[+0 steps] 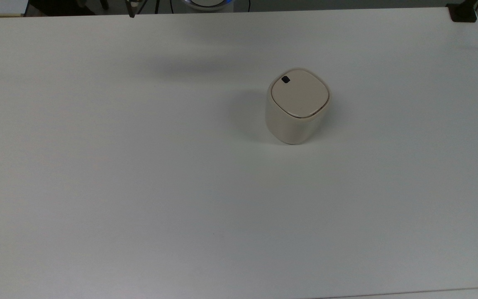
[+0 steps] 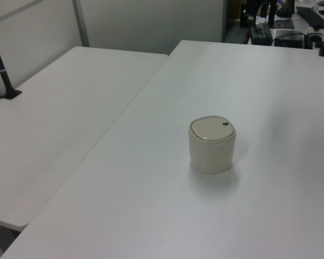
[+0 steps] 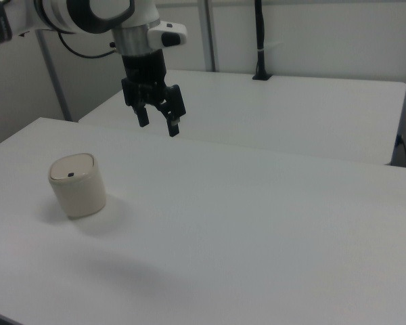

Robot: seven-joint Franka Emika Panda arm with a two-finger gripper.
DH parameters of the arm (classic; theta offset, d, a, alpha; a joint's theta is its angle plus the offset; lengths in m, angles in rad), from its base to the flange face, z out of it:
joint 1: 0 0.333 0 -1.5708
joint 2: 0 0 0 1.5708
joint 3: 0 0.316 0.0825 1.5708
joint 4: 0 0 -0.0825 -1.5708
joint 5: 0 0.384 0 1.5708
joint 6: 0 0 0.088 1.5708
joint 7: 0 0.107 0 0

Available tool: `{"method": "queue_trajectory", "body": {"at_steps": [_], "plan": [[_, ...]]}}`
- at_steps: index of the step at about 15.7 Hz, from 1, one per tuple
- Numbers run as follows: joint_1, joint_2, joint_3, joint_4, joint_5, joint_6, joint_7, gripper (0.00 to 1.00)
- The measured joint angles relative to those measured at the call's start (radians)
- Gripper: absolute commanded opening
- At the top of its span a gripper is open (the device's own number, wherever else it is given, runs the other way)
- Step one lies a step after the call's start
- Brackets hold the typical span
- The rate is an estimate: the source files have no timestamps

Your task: Open the trash bin

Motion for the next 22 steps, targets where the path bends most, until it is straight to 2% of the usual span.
{"method": "queue_trajectory", "body": {"at_steps": [4, 15, 16, 17, 21, 22], "plan": [[0.014, 0.000, 0.001, 0.000, 0.037, -0.002, -0.062, 1.00], [0.020, 0.003, 0.001, -0.001, 0.039, -0.002, -0.085, 1.00], [0.019, 0.003, 0.001, -0.001, 0.039, -0.002, -0.091, 0.92], [0.019, 0.004, 0.001, -0.001, 0.039, -0.002, -0.098, 0.78], [0.020, 0.013, 0.001, -0.006, 0.057, -0.002, -0.169, 0.12], [0.020, 0.021, 0.001, -0.007, 0.078, -0.002, -0.193, 0.04]]}}
